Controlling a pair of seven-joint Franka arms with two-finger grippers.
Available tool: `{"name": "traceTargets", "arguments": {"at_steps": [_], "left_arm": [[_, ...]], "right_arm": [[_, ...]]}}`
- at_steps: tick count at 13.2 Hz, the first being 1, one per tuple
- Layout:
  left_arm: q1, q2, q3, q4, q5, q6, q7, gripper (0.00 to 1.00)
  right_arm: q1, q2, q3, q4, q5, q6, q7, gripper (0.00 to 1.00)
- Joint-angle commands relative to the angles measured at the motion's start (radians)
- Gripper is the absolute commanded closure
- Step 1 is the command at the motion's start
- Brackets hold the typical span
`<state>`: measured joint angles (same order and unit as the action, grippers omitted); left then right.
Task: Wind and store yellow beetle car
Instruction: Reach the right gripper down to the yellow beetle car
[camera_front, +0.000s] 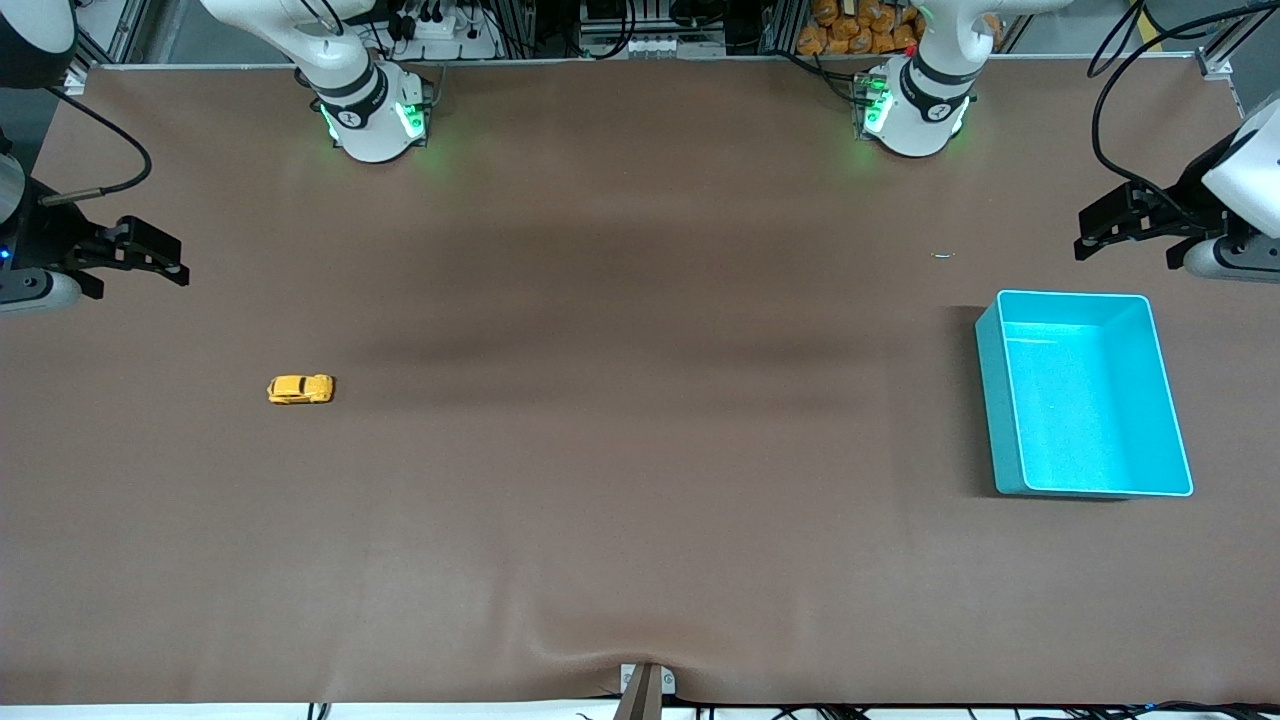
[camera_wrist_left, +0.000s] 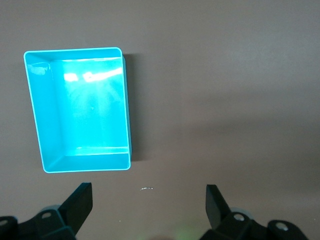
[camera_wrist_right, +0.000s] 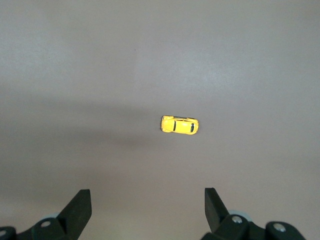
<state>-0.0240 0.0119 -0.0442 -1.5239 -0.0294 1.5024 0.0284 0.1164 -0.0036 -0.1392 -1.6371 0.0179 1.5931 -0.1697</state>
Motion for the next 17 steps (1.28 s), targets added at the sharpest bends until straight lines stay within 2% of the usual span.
{"name": "traceTargets", "arguments": {"at_steps": [1,4,5,10,12,13,15,17], "left_arm": [[0.004,-0.006,-0.006,-0.005,-0.004,0.01,-0.013,0.0],[0.003,-0.006,-0.011,-0.004,-0.003,0.01,-0.013,0.0],[0.001,-0.006,-0.011,-0.002,-0.001,0.009,-0.015,0.0],[-0.002,0.008,-0.02,0.004,0.005,0.01,-0.013,0.0],[0.007,0.003,-0.043,-0.001,0.032,0.01,-0.016,0.0],[0.007,0.003,-0.043,-0.002,0.032,0.01,-0.018,0.0],[0.01,-0.004,-0.046,-0.009,0.032,0.01,-0.018,0.0],[0.01,-0.004,-0.046,-0.01,0.032,0.01,-0.018,0.0]], "right_arm": [[0.02,-0.021,-0.014,-0.001,-0.018,-0.012,-0.007,0.0],[0.013,-0.022,-0.013,-0.007,-0.018,-0.012,-0.008,0.0],[0.011,-0.029,-0.011,-0.039,-0.018,0.004,-0.028,0.0],[0.008,-0.068,-0.013,-0.387,-0.041,0.336,-0.337,0.0],[-0.003,-0.064,-0.011,-0.519,-0.056,0.511,-0.494,0.0],[-0.014,-0.055,-0.013,-0.556,-0.058,0.553,-0.604,0.0],[-0.032,0.017,-0.013,-0.57,-0.058,0.567,-0.903,0.0],[-0.034,0.098,-0.013,-0.573,-0.058,0.657,-1.072,0.0]]}}
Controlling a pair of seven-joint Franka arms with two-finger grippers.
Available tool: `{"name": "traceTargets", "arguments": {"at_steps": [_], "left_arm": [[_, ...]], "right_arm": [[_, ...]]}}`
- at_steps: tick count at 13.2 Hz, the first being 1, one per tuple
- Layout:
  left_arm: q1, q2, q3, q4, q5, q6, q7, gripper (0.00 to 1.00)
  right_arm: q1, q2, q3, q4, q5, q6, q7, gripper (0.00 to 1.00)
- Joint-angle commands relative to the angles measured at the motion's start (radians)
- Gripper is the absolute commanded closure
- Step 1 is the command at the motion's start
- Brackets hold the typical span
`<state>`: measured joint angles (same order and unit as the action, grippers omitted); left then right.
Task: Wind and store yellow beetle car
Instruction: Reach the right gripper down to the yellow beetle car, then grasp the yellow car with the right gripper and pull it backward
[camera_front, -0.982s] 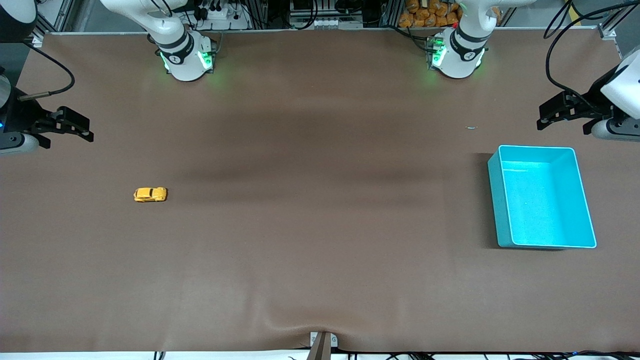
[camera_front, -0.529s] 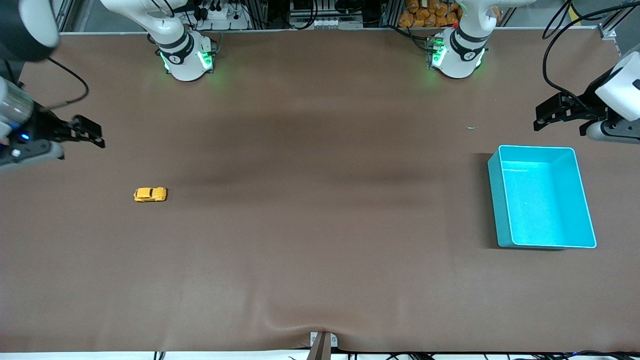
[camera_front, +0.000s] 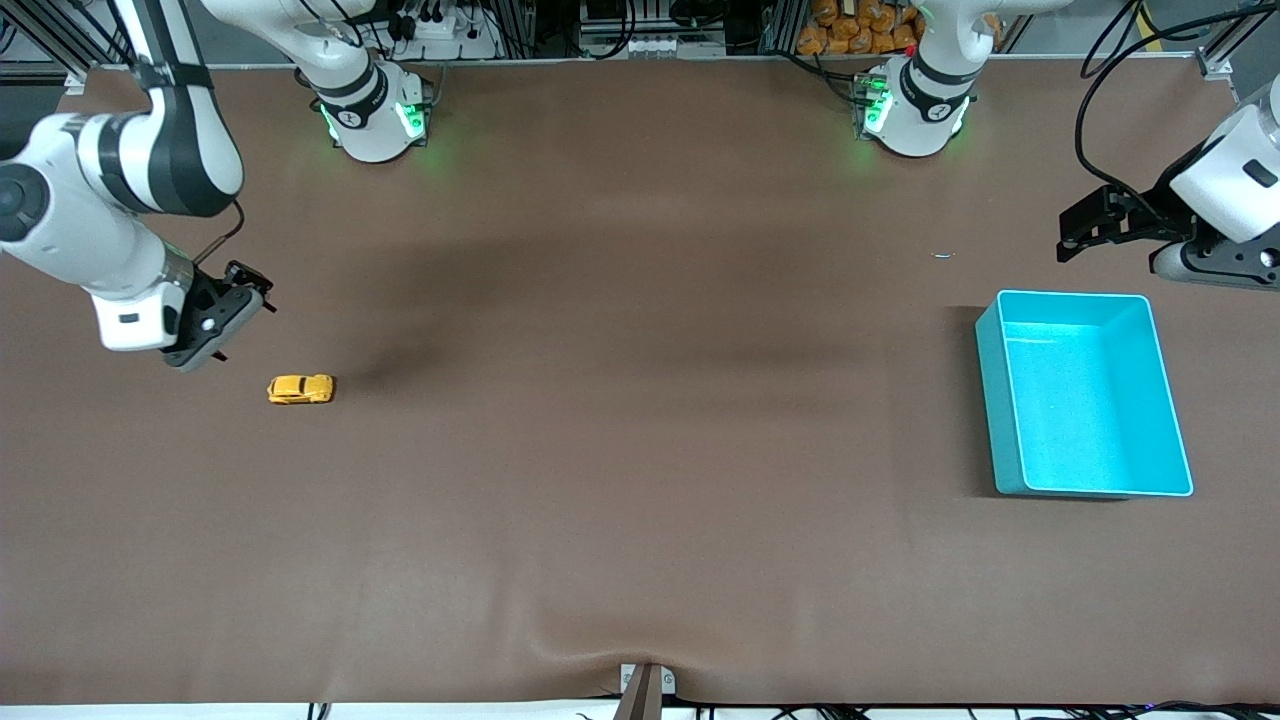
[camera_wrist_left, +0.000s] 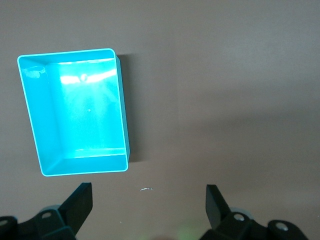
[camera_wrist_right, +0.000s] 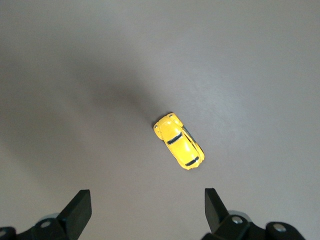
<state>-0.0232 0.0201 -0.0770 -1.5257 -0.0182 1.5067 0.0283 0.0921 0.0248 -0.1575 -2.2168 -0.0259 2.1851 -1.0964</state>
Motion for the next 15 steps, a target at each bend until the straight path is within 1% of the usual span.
{"name": "traceTargets", "arguments": {"at_steps": [1,4,5,6,8,10,13,15], "left_arm": [[0.009,-0.012,-0.013,-0.008,0.021,0.004,-0.019,0.0],[0.008,-0.014,-0.015,-0.018,0.021,0.003,-0.019,0.0],[0.006,-0.014,-0.015,-0.019,0.021,0.003,-0.019,0.0],[0.006,-0.014,-0.017,-0.018,0.02,0.001,-0.019,0.0],[0.006,-0.014,-0.02,-0.019,0.02,0.001,-0.031,0.0],[0.006,-0.014,-0.023,-0.024,0.02,0.0,-0.039,0.0],[0.006,-0.014,-0.023,-0.03,0.02,-0.002,-0.039,0.0],[0.006,-0.014,-0.023,-0.031,0.02,-0.002,-0.039,0.0]], "right_arm": [[-0.012,0.111,0.006,0.011,-0.014,0.099,-0.23,0.0],[-0.011,0.231,0.007,0.048,-0.008,0.203,-0.48,0.0],[-0.012,0.256,0.007,0.055,-0.008,0.229,-0.521,0.0],[-0.02,0.274,0.007,0.057,-0.005,0.239,-0.542,0.0],[-0.028,0.314,0.007,0.074,-0.003,0.237,-0.559,0.04],[-0.04,0.352,0.007,0.081,-0.002,0.246,-0.562,0.04],[-0.043,0.365,0.007,0.081,-0.002,0.258,-0.565,0.07],[-0.048,0.386,0.007,0.081,-0.002,0.268,-0.566,0.11]]}}
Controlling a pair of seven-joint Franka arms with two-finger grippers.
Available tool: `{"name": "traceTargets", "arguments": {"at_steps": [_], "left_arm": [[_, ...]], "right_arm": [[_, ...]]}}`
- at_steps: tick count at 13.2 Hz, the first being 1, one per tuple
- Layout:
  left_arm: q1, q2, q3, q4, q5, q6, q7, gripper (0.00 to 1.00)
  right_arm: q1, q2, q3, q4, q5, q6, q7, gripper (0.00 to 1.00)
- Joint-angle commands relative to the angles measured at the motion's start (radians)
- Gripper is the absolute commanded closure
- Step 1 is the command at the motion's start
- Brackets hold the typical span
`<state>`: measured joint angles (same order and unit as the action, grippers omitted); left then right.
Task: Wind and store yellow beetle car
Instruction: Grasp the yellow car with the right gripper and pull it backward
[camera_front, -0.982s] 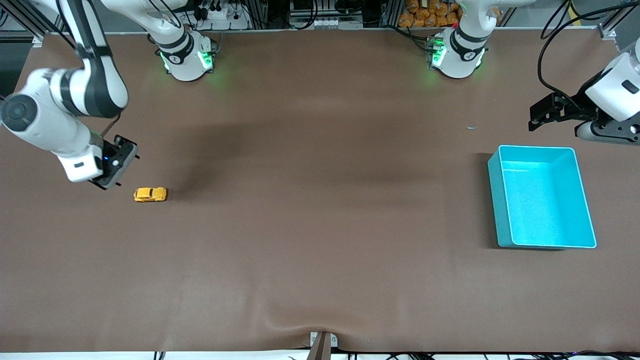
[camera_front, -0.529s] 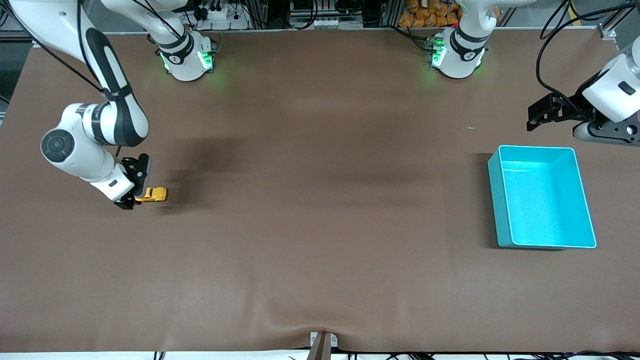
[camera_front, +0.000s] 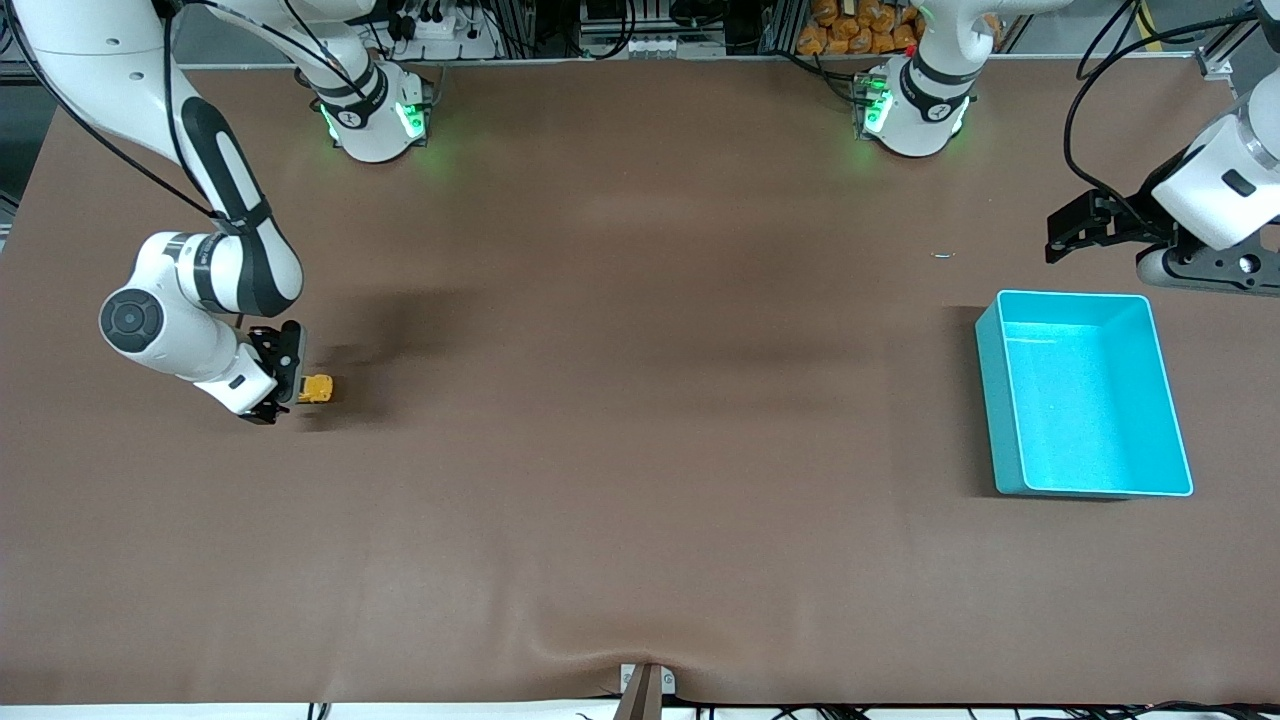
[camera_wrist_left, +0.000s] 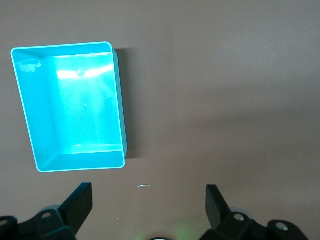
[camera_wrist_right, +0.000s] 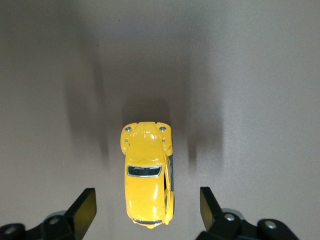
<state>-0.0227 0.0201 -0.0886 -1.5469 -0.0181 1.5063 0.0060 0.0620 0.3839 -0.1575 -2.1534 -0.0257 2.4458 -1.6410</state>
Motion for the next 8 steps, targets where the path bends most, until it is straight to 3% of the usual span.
{"name": "traceTargets", "arguments": {"at_steps": [1,4,6,8], "left_arm": [[0.006,-0.014,-0.011,-0.01,0.02,-0.001,-0.017,0.0],[0.006,-0.014,-0.011,-0.012,0.02,-0.001,-0.017,0.0],[0.006,-0.012,-0.011,-0.012,0.02,-0.001,-0.017,0.0],[0.006,-0.012,-0.011,-0.012,0.02,-0.001,-0.017,0.0]], "right_arm": [[-0.027,0.038,0.007,0.018,0.0,0.024,-0.022,0.12],[-0.03,0.05,0.009,0.017,0.0,0.03,-0.022,0.18],[-0.027,0.05,0.009,0.015,0.0,0.029,-0.023,0.3],[-0.025,0.053,0.009,0.017,0.0,0.027,-0.033,0.36]]}}
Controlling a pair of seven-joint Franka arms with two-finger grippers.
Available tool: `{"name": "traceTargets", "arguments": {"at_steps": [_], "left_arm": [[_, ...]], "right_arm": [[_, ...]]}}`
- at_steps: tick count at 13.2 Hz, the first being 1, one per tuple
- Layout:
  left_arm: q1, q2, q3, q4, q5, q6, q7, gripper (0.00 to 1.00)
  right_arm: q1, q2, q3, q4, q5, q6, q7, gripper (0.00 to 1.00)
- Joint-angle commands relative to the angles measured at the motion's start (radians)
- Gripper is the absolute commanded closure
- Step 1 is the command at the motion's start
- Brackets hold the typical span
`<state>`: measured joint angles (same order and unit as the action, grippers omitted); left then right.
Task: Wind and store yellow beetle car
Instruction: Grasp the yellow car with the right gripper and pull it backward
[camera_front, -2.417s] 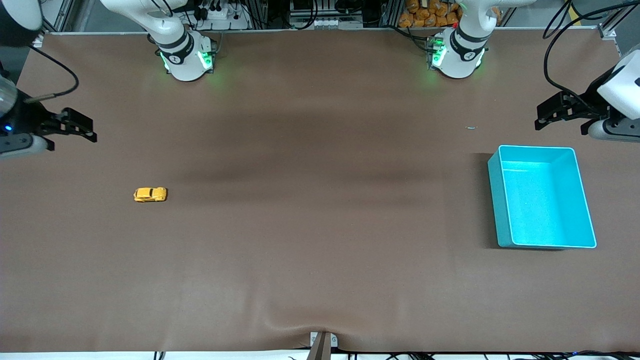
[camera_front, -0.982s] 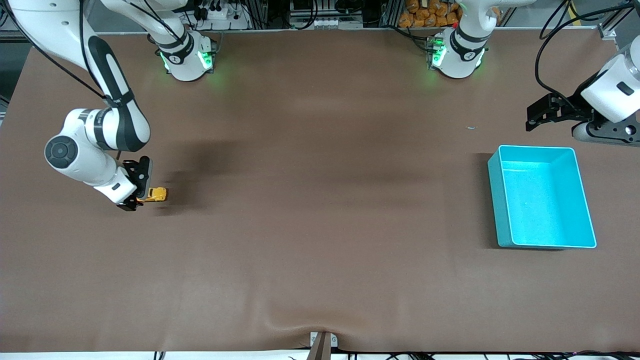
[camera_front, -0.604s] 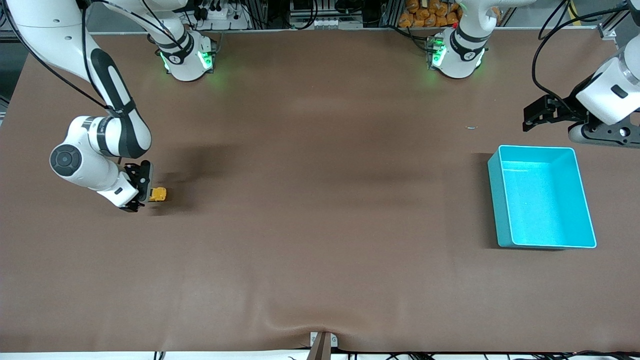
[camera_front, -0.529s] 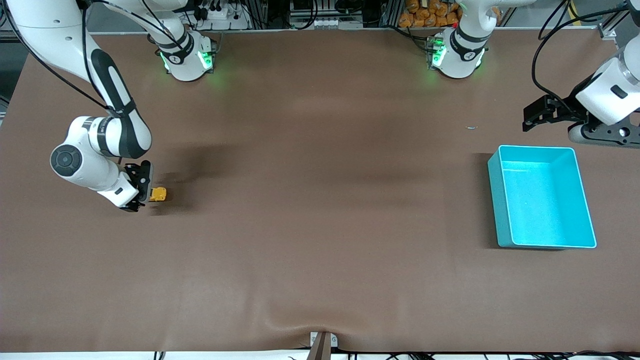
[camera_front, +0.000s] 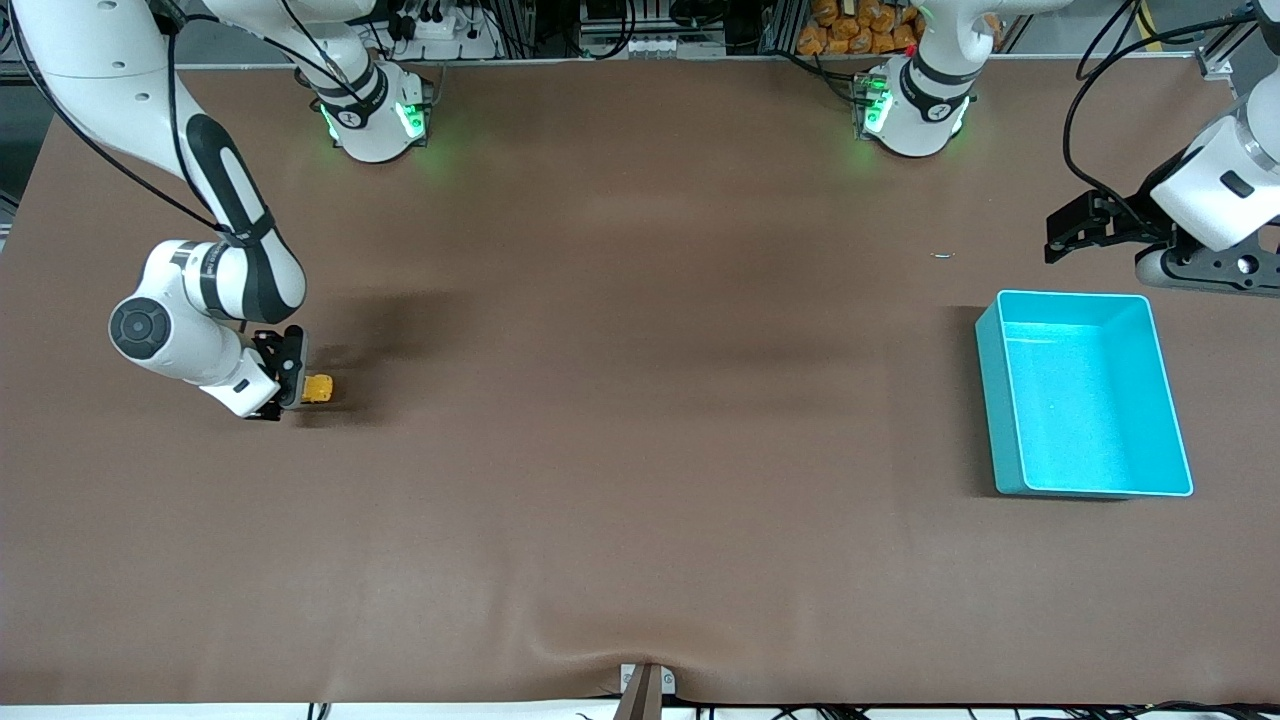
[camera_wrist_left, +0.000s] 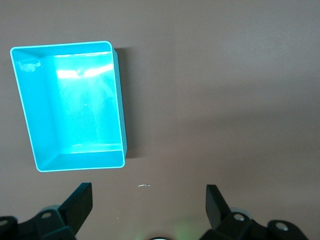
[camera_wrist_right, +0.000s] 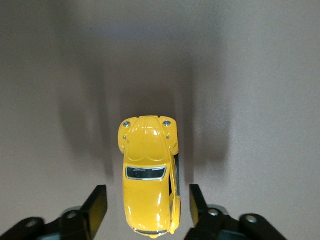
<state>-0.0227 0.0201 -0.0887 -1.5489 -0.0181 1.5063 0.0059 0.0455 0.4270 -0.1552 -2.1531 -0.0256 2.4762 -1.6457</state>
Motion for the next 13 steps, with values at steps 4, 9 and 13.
{"name": "traceTargets", "arguments": {"at_steps": [4,9,13], "left_arm": [[0.006,-0.012,-0.011,-0.014,0.02,-0.001,-0.017,0.0],[0.007,-0.014,-0.011,-0.013,0.021,-0.001,-0.018,0.0],[0.004,-0.014,-0.011,-0.013,0.021,-0.001,-0.044,0.0]], "right_arm": [[-0.012,0.013,0.006,0.016,0.0,-0.002,-0.036,0.5],[-0.015,0.029,0.006,0.019,0.0,-0.002,-0.062,0.59],[-0.035,0.038,0.006,0.028,0.0,-0.002,-0.063,0.59]]}}
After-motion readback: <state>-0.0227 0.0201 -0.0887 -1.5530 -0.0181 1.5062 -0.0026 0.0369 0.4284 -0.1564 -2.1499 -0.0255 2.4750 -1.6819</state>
